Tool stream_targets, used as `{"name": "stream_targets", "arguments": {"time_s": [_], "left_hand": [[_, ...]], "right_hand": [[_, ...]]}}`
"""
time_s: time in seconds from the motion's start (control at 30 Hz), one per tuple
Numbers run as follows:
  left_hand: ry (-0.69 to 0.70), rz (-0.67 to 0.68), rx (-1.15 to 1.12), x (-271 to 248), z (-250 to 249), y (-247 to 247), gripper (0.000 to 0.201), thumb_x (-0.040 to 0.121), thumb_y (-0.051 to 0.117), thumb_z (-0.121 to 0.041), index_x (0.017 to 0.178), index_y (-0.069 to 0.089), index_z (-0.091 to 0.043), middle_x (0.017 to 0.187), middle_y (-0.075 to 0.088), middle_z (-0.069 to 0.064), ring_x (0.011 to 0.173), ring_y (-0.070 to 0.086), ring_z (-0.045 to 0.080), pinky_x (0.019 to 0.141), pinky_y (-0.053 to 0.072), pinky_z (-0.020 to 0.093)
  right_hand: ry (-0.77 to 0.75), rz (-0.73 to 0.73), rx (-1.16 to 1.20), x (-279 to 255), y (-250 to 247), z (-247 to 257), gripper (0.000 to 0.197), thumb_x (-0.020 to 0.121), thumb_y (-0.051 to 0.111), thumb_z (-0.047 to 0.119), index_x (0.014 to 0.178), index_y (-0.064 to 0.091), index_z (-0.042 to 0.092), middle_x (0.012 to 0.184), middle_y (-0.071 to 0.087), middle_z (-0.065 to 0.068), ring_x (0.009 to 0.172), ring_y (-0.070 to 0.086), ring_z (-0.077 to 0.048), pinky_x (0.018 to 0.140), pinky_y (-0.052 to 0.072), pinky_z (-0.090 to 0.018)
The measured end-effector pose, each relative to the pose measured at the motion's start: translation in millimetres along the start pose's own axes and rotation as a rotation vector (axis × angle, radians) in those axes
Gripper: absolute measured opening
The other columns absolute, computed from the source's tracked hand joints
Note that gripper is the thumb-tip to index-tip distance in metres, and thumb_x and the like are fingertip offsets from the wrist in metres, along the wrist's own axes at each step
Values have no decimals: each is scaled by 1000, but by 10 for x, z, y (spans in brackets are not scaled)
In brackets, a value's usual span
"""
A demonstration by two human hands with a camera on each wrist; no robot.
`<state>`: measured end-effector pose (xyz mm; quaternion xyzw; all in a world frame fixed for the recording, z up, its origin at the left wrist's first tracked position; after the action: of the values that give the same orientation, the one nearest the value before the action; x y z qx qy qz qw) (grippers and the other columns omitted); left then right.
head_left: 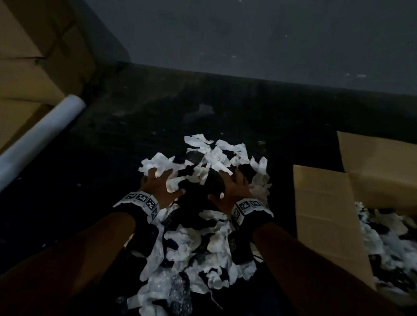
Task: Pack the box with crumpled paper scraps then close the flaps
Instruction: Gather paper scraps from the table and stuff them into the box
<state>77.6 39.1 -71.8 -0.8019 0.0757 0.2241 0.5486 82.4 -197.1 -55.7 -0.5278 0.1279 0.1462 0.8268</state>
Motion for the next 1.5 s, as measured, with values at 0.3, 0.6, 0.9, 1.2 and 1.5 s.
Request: {"name": "stream_targets", "arguments": {"time_s": [0.3, 0.6, 0.9, 1.2, 1.5], "left_hand": [[-87, 45, 14, 1015, 101, 54, 105, 69, 53, -89, 154, 1, -54, 166, -16, 9, 149, -12, 49, 117, 14, 68], [3, 84, 19, 1518, -15, 260, 102, 75, 59, -81, 154, 0, -53, 167, -11, 3, 151, -6, 44, 117, 17, 66], [549, 60, -12, 966, -253, 708, 64, 69, 47, -60, 118, 65, -24, 127, 61, 1, 130, 47, 27, 106, 44, 40], [391, -214, -40, 1136, -316, 62, 70, 70, 66, -62, 129, 51, -28, 132, 38, 3, 120, 39, 27, 92, 49, 42], [385, 24, 184, 2418, -827, 60, 76, 85, 56, -62, 153, 24, -46, 167, 1, -3, 153, 3, 34, 120, 17, 59]], "right_hand": [[268, -83, 29, 821, -76, -353, 96, 73, 53, 78, 149, 5, 45, 160, -12, -7, 146, -5, -39, 113, 12, -60], [210, 70, -89, 1257, 39, -479, 69, 90, 32, 70, 147, 0, 50, 160, -14, 3, 144, -19, -39, 115, -4, -61], [25, 71, 13, 874, 792, -48, 67, 87, 49, 53, 148, 22, 43, 162, -2, 5, 149, -1, -29, 117, 11, -55], [-92, -327, 91, 1093, 183, -94, 49, 68, 64, 54, 108, 51, 30, 130, 39, -1, 118, 42, -26, 89, 50, -47], [34, 60, -61, 2389, 139, -399, 102, 62, 53, 76, 149, 13, 39, 162, -3, 0, 148, -5, -31, 117, 13, -56]]}}
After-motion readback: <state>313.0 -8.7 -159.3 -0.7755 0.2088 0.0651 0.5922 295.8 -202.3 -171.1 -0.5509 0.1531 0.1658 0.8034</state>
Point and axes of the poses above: each hand's wrist, its own x-axis towards the middle knuckle, its own y-axis out of the palm, z = x × y, the point moved 3 cm from there along x, towards the middle knuckle
